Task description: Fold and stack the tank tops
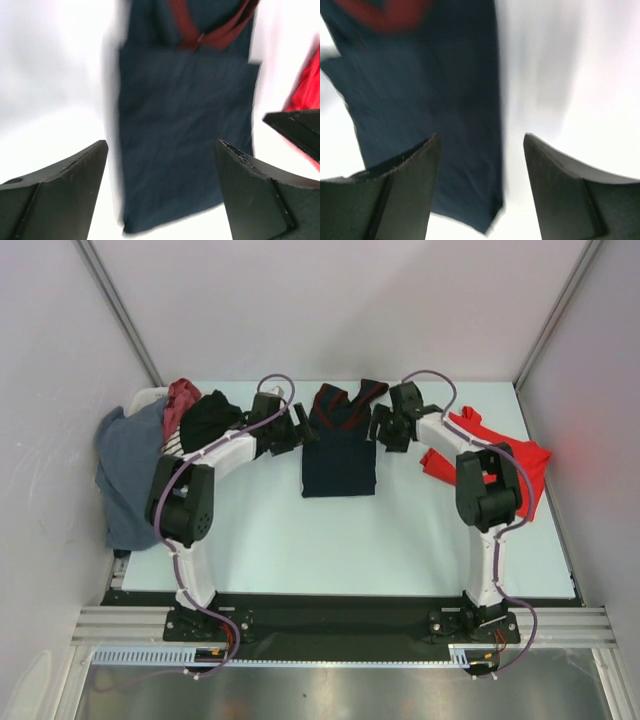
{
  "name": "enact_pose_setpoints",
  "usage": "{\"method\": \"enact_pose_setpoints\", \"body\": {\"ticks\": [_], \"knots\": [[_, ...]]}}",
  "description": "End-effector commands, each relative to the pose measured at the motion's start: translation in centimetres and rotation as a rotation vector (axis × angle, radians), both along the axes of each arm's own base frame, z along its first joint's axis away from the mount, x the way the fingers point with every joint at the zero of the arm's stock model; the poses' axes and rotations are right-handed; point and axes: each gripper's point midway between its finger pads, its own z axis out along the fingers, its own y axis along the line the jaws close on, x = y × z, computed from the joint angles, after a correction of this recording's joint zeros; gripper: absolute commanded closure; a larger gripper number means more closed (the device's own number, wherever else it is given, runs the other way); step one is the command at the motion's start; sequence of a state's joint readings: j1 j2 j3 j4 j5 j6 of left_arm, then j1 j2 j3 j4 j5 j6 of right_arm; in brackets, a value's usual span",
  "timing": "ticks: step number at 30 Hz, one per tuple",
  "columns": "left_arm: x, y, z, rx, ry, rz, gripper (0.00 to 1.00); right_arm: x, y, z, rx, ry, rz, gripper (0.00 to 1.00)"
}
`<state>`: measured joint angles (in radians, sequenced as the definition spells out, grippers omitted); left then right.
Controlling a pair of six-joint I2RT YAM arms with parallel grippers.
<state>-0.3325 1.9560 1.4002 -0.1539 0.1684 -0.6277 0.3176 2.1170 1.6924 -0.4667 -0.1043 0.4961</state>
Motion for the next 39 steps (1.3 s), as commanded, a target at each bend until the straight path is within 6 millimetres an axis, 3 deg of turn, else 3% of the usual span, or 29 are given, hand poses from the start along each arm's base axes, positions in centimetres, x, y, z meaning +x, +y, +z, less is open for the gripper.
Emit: {"method": "enact_pose_setpoints", "body": {"ticks": [1, 2, 3, 4, 5, 6, 9, 13, 24, 27, 30, 31, 32, 39], "knots": [[-2.3, 1.2, 6.1, -0.026, -0.144, -0.019, 0.08, -3.1, -1.2, 3.0, 0.087, -0.085, 0.008, 0.29], [-4.2, 1.6, 4.3, -0.022, -0.107, -0.028, 0.08, -3.4, -0.7, 4.0, 0.139, -0.134, 0.041, 0.29], [-4.9, 1.4, 4.7, -0.039, -0.134, -0.045, 0.09, -4.3, -0.7, 5.9, 0.168, -0.186, 0.06, 0.29], [-6.1, 1.2, 5.9, -0.061, -0.161, -0.068, 0.1, -5.5, -0.6, 5.3, 0.182, -0.185, 0.08, 0.31], [-7.8, 1.3, 4.2, -0.058, -0.127, -0.083, 0.11, -7.2, -0.3, 3.9, 0.21, -0.171, 0.113, 0.32], [-8.7, 0.7, 4.2, -0.066, -0.131, -0.11, 0.13, -8.2, -0.2, 4.6, 0.231, -0.194, 0.133, 0.32], [-10.9, 0.0, 3.2, -0.061, -0.12, -0.153, 0.17, -10.2, 0.1, 3.3, 0.266, -0.192, 0.173, 0.32], [-11.3, -0.2, 1.6, -0.07, -0.099, -0.162, 0.19, -11.0, 0.6, 1.2, 0.28, -0.15, 0.213, 0.29], [-10.0, -1.1, -1.3, -0.062, -0.055, -0.187, 0.25, -10.5, 3.3, -0.6, 0.326, -0.116, 0.311, 0.27], [-10.3, -1.3, -2.7, -0.068, -0.023, -0.193, 0.29, -11.0, 3.8, -1.4, 0.317, -0.1, 0.321, 0.35], [-10.8, -1.5, -3.3, -0.08, -0.013, -0.2, 0.31, -11.7, 3.8, -1.9, 0.319, -0.086, 0.312, 0.55], [-11.0, -1.6, -3.4, -0.079, -0.01, -0.201, 0.32, -11.9, 3.7, -2.0, 0.322, -0.079, 0.298, 0.66], [-11.1, -1.6, -3.6, -0.077, -0.008, -0.205, 0.34, -12.5, 3.3, -2.8, 0.31, -0.059, 0.281, 0.69], [-11.7, -1.8, -4.4, -0.07, 0.004, -0.214, 0.43, -14.1, 2.4, -3.2, 0.315, -0.035, 0.223, 0.74]]}}
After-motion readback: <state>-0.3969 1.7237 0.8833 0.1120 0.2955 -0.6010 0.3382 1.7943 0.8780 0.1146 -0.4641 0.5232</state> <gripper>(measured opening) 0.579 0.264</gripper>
